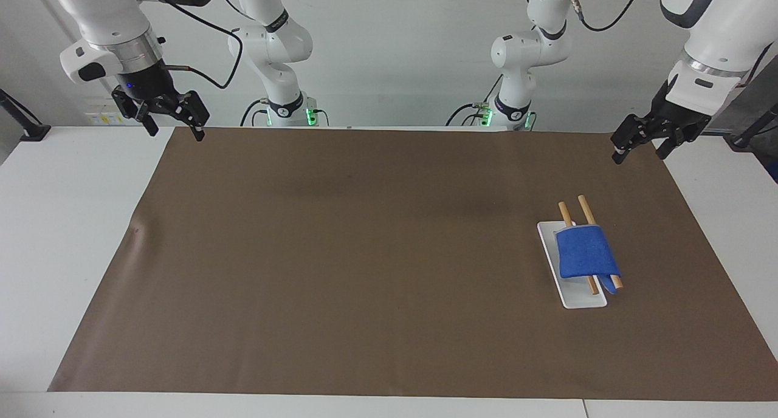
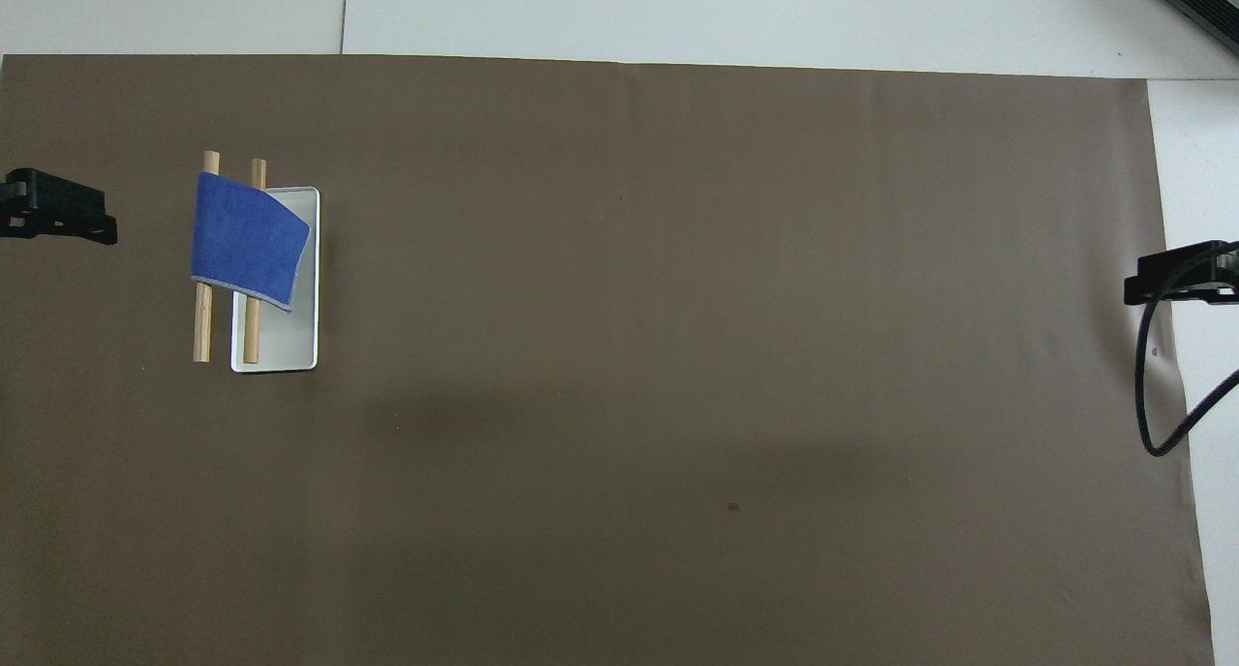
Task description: Right arm passes towel to left arm to hang
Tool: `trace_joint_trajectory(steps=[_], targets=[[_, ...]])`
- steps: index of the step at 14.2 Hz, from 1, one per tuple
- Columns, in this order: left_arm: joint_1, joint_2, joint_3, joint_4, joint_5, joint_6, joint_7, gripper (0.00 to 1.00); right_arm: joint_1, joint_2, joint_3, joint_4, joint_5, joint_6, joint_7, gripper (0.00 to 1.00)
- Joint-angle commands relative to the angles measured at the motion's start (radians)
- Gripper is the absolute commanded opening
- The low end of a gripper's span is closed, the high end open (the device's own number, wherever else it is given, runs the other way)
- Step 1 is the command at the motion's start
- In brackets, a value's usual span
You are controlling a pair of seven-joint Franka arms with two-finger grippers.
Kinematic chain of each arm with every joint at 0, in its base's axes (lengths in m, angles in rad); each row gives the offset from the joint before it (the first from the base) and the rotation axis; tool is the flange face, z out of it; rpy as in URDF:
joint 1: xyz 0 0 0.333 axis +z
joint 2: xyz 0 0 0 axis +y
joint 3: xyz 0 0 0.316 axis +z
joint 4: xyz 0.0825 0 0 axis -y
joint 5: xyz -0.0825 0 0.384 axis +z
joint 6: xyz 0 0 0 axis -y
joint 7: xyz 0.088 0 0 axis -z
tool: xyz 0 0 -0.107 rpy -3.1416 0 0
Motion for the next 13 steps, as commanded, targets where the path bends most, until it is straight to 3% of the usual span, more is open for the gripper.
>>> trace_joint_trajectory(steps=[1,7,13], targets=[[-0.023,-0.029,0.013,-0.035,0.027,0.002,0.010,1.00,-0.013,-0.023,0.008,-0.027,0.007,0.006,0.004,1.00],[-0.034,-0.049,0.006,-0.038,0.070,-0.022,0.181,1.00,-0.013,-0.023,0.008,-0.027,0.007,0.008,0.004,1.00],[-0.033,-0.049,0.005,-0.036,0.067,-0.013,0.189,1.00,-0.013,-0.023,0.008,-0.027,0.007,0.008,0.004,1.00]])
